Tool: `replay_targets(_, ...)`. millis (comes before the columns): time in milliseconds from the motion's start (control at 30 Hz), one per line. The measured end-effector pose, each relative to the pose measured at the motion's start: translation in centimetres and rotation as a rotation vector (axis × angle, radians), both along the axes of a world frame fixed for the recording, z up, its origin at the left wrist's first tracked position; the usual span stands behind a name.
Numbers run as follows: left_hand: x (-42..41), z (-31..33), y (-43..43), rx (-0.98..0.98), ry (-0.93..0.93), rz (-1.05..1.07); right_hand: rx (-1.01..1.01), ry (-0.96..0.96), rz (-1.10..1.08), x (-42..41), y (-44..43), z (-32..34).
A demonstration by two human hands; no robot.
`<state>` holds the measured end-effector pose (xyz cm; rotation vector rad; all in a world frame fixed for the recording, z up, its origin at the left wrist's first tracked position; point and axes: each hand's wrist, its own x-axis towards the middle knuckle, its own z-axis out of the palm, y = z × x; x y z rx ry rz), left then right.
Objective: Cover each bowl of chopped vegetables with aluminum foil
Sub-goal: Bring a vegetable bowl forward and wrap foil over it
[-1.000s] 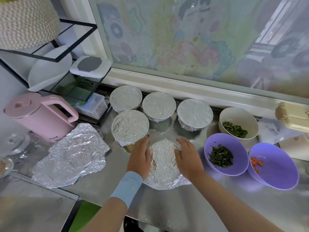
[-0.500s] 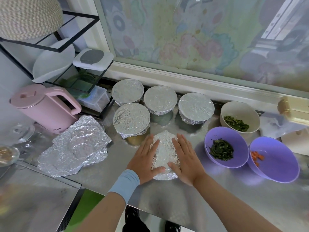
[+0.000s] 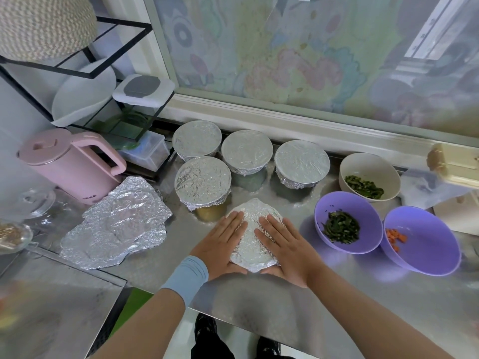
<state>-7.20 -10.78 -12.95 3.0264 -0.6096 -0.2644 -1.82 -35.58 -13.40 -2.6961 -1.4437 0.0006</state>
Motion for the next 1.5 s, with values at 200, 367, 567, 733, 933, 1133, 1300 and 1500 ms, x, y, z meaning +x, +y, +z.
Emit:
replay_targets(200,-1.8,0.6,-0.5,-0.263,-0.008,0.204,-0.039,0.031,-0.021,-0.4,-0.1,0.7)
replay_targets(367,-4.6,1.5,-2.6,-0.907,-0.163,0.82,0.022,0.07,-0.05,-0.9,1.0,2.2)
replay_targets(567,-3.2,2.8,-4.2,-1.243,0.065,1.274,0.076,0.182,-0.082,-1.7,4.7,1.2)
replay_targets(733,-3.1,2.4,-3.2,-1.199,0.238,1.406,0.064,0.19,-0.099,-1.9,4.8,0.9)
replay_targets(933,-2.5,4.8,-2.9,-1.334,0.286,1.377,0.1,0.173,-0.076,-2.6,4.7,2.1)
replay_targets(1133,-0.1,11.0,-3.4,-1.657,0.291,1.251,0.555,0.139,-0.17,-1.3,4.9,6.9)
replay_targets(1300,1.9,14.2,-1.2,-1.237,-0.172,0.825,0.699,0.297,-0.424,3.0,4.2,12.9)
replay_targets(1500,5.5,15.9,-2.1,-0.944,-0.107,0.566,0.878,0.284,-0.477,5.9,3.5,17.6)
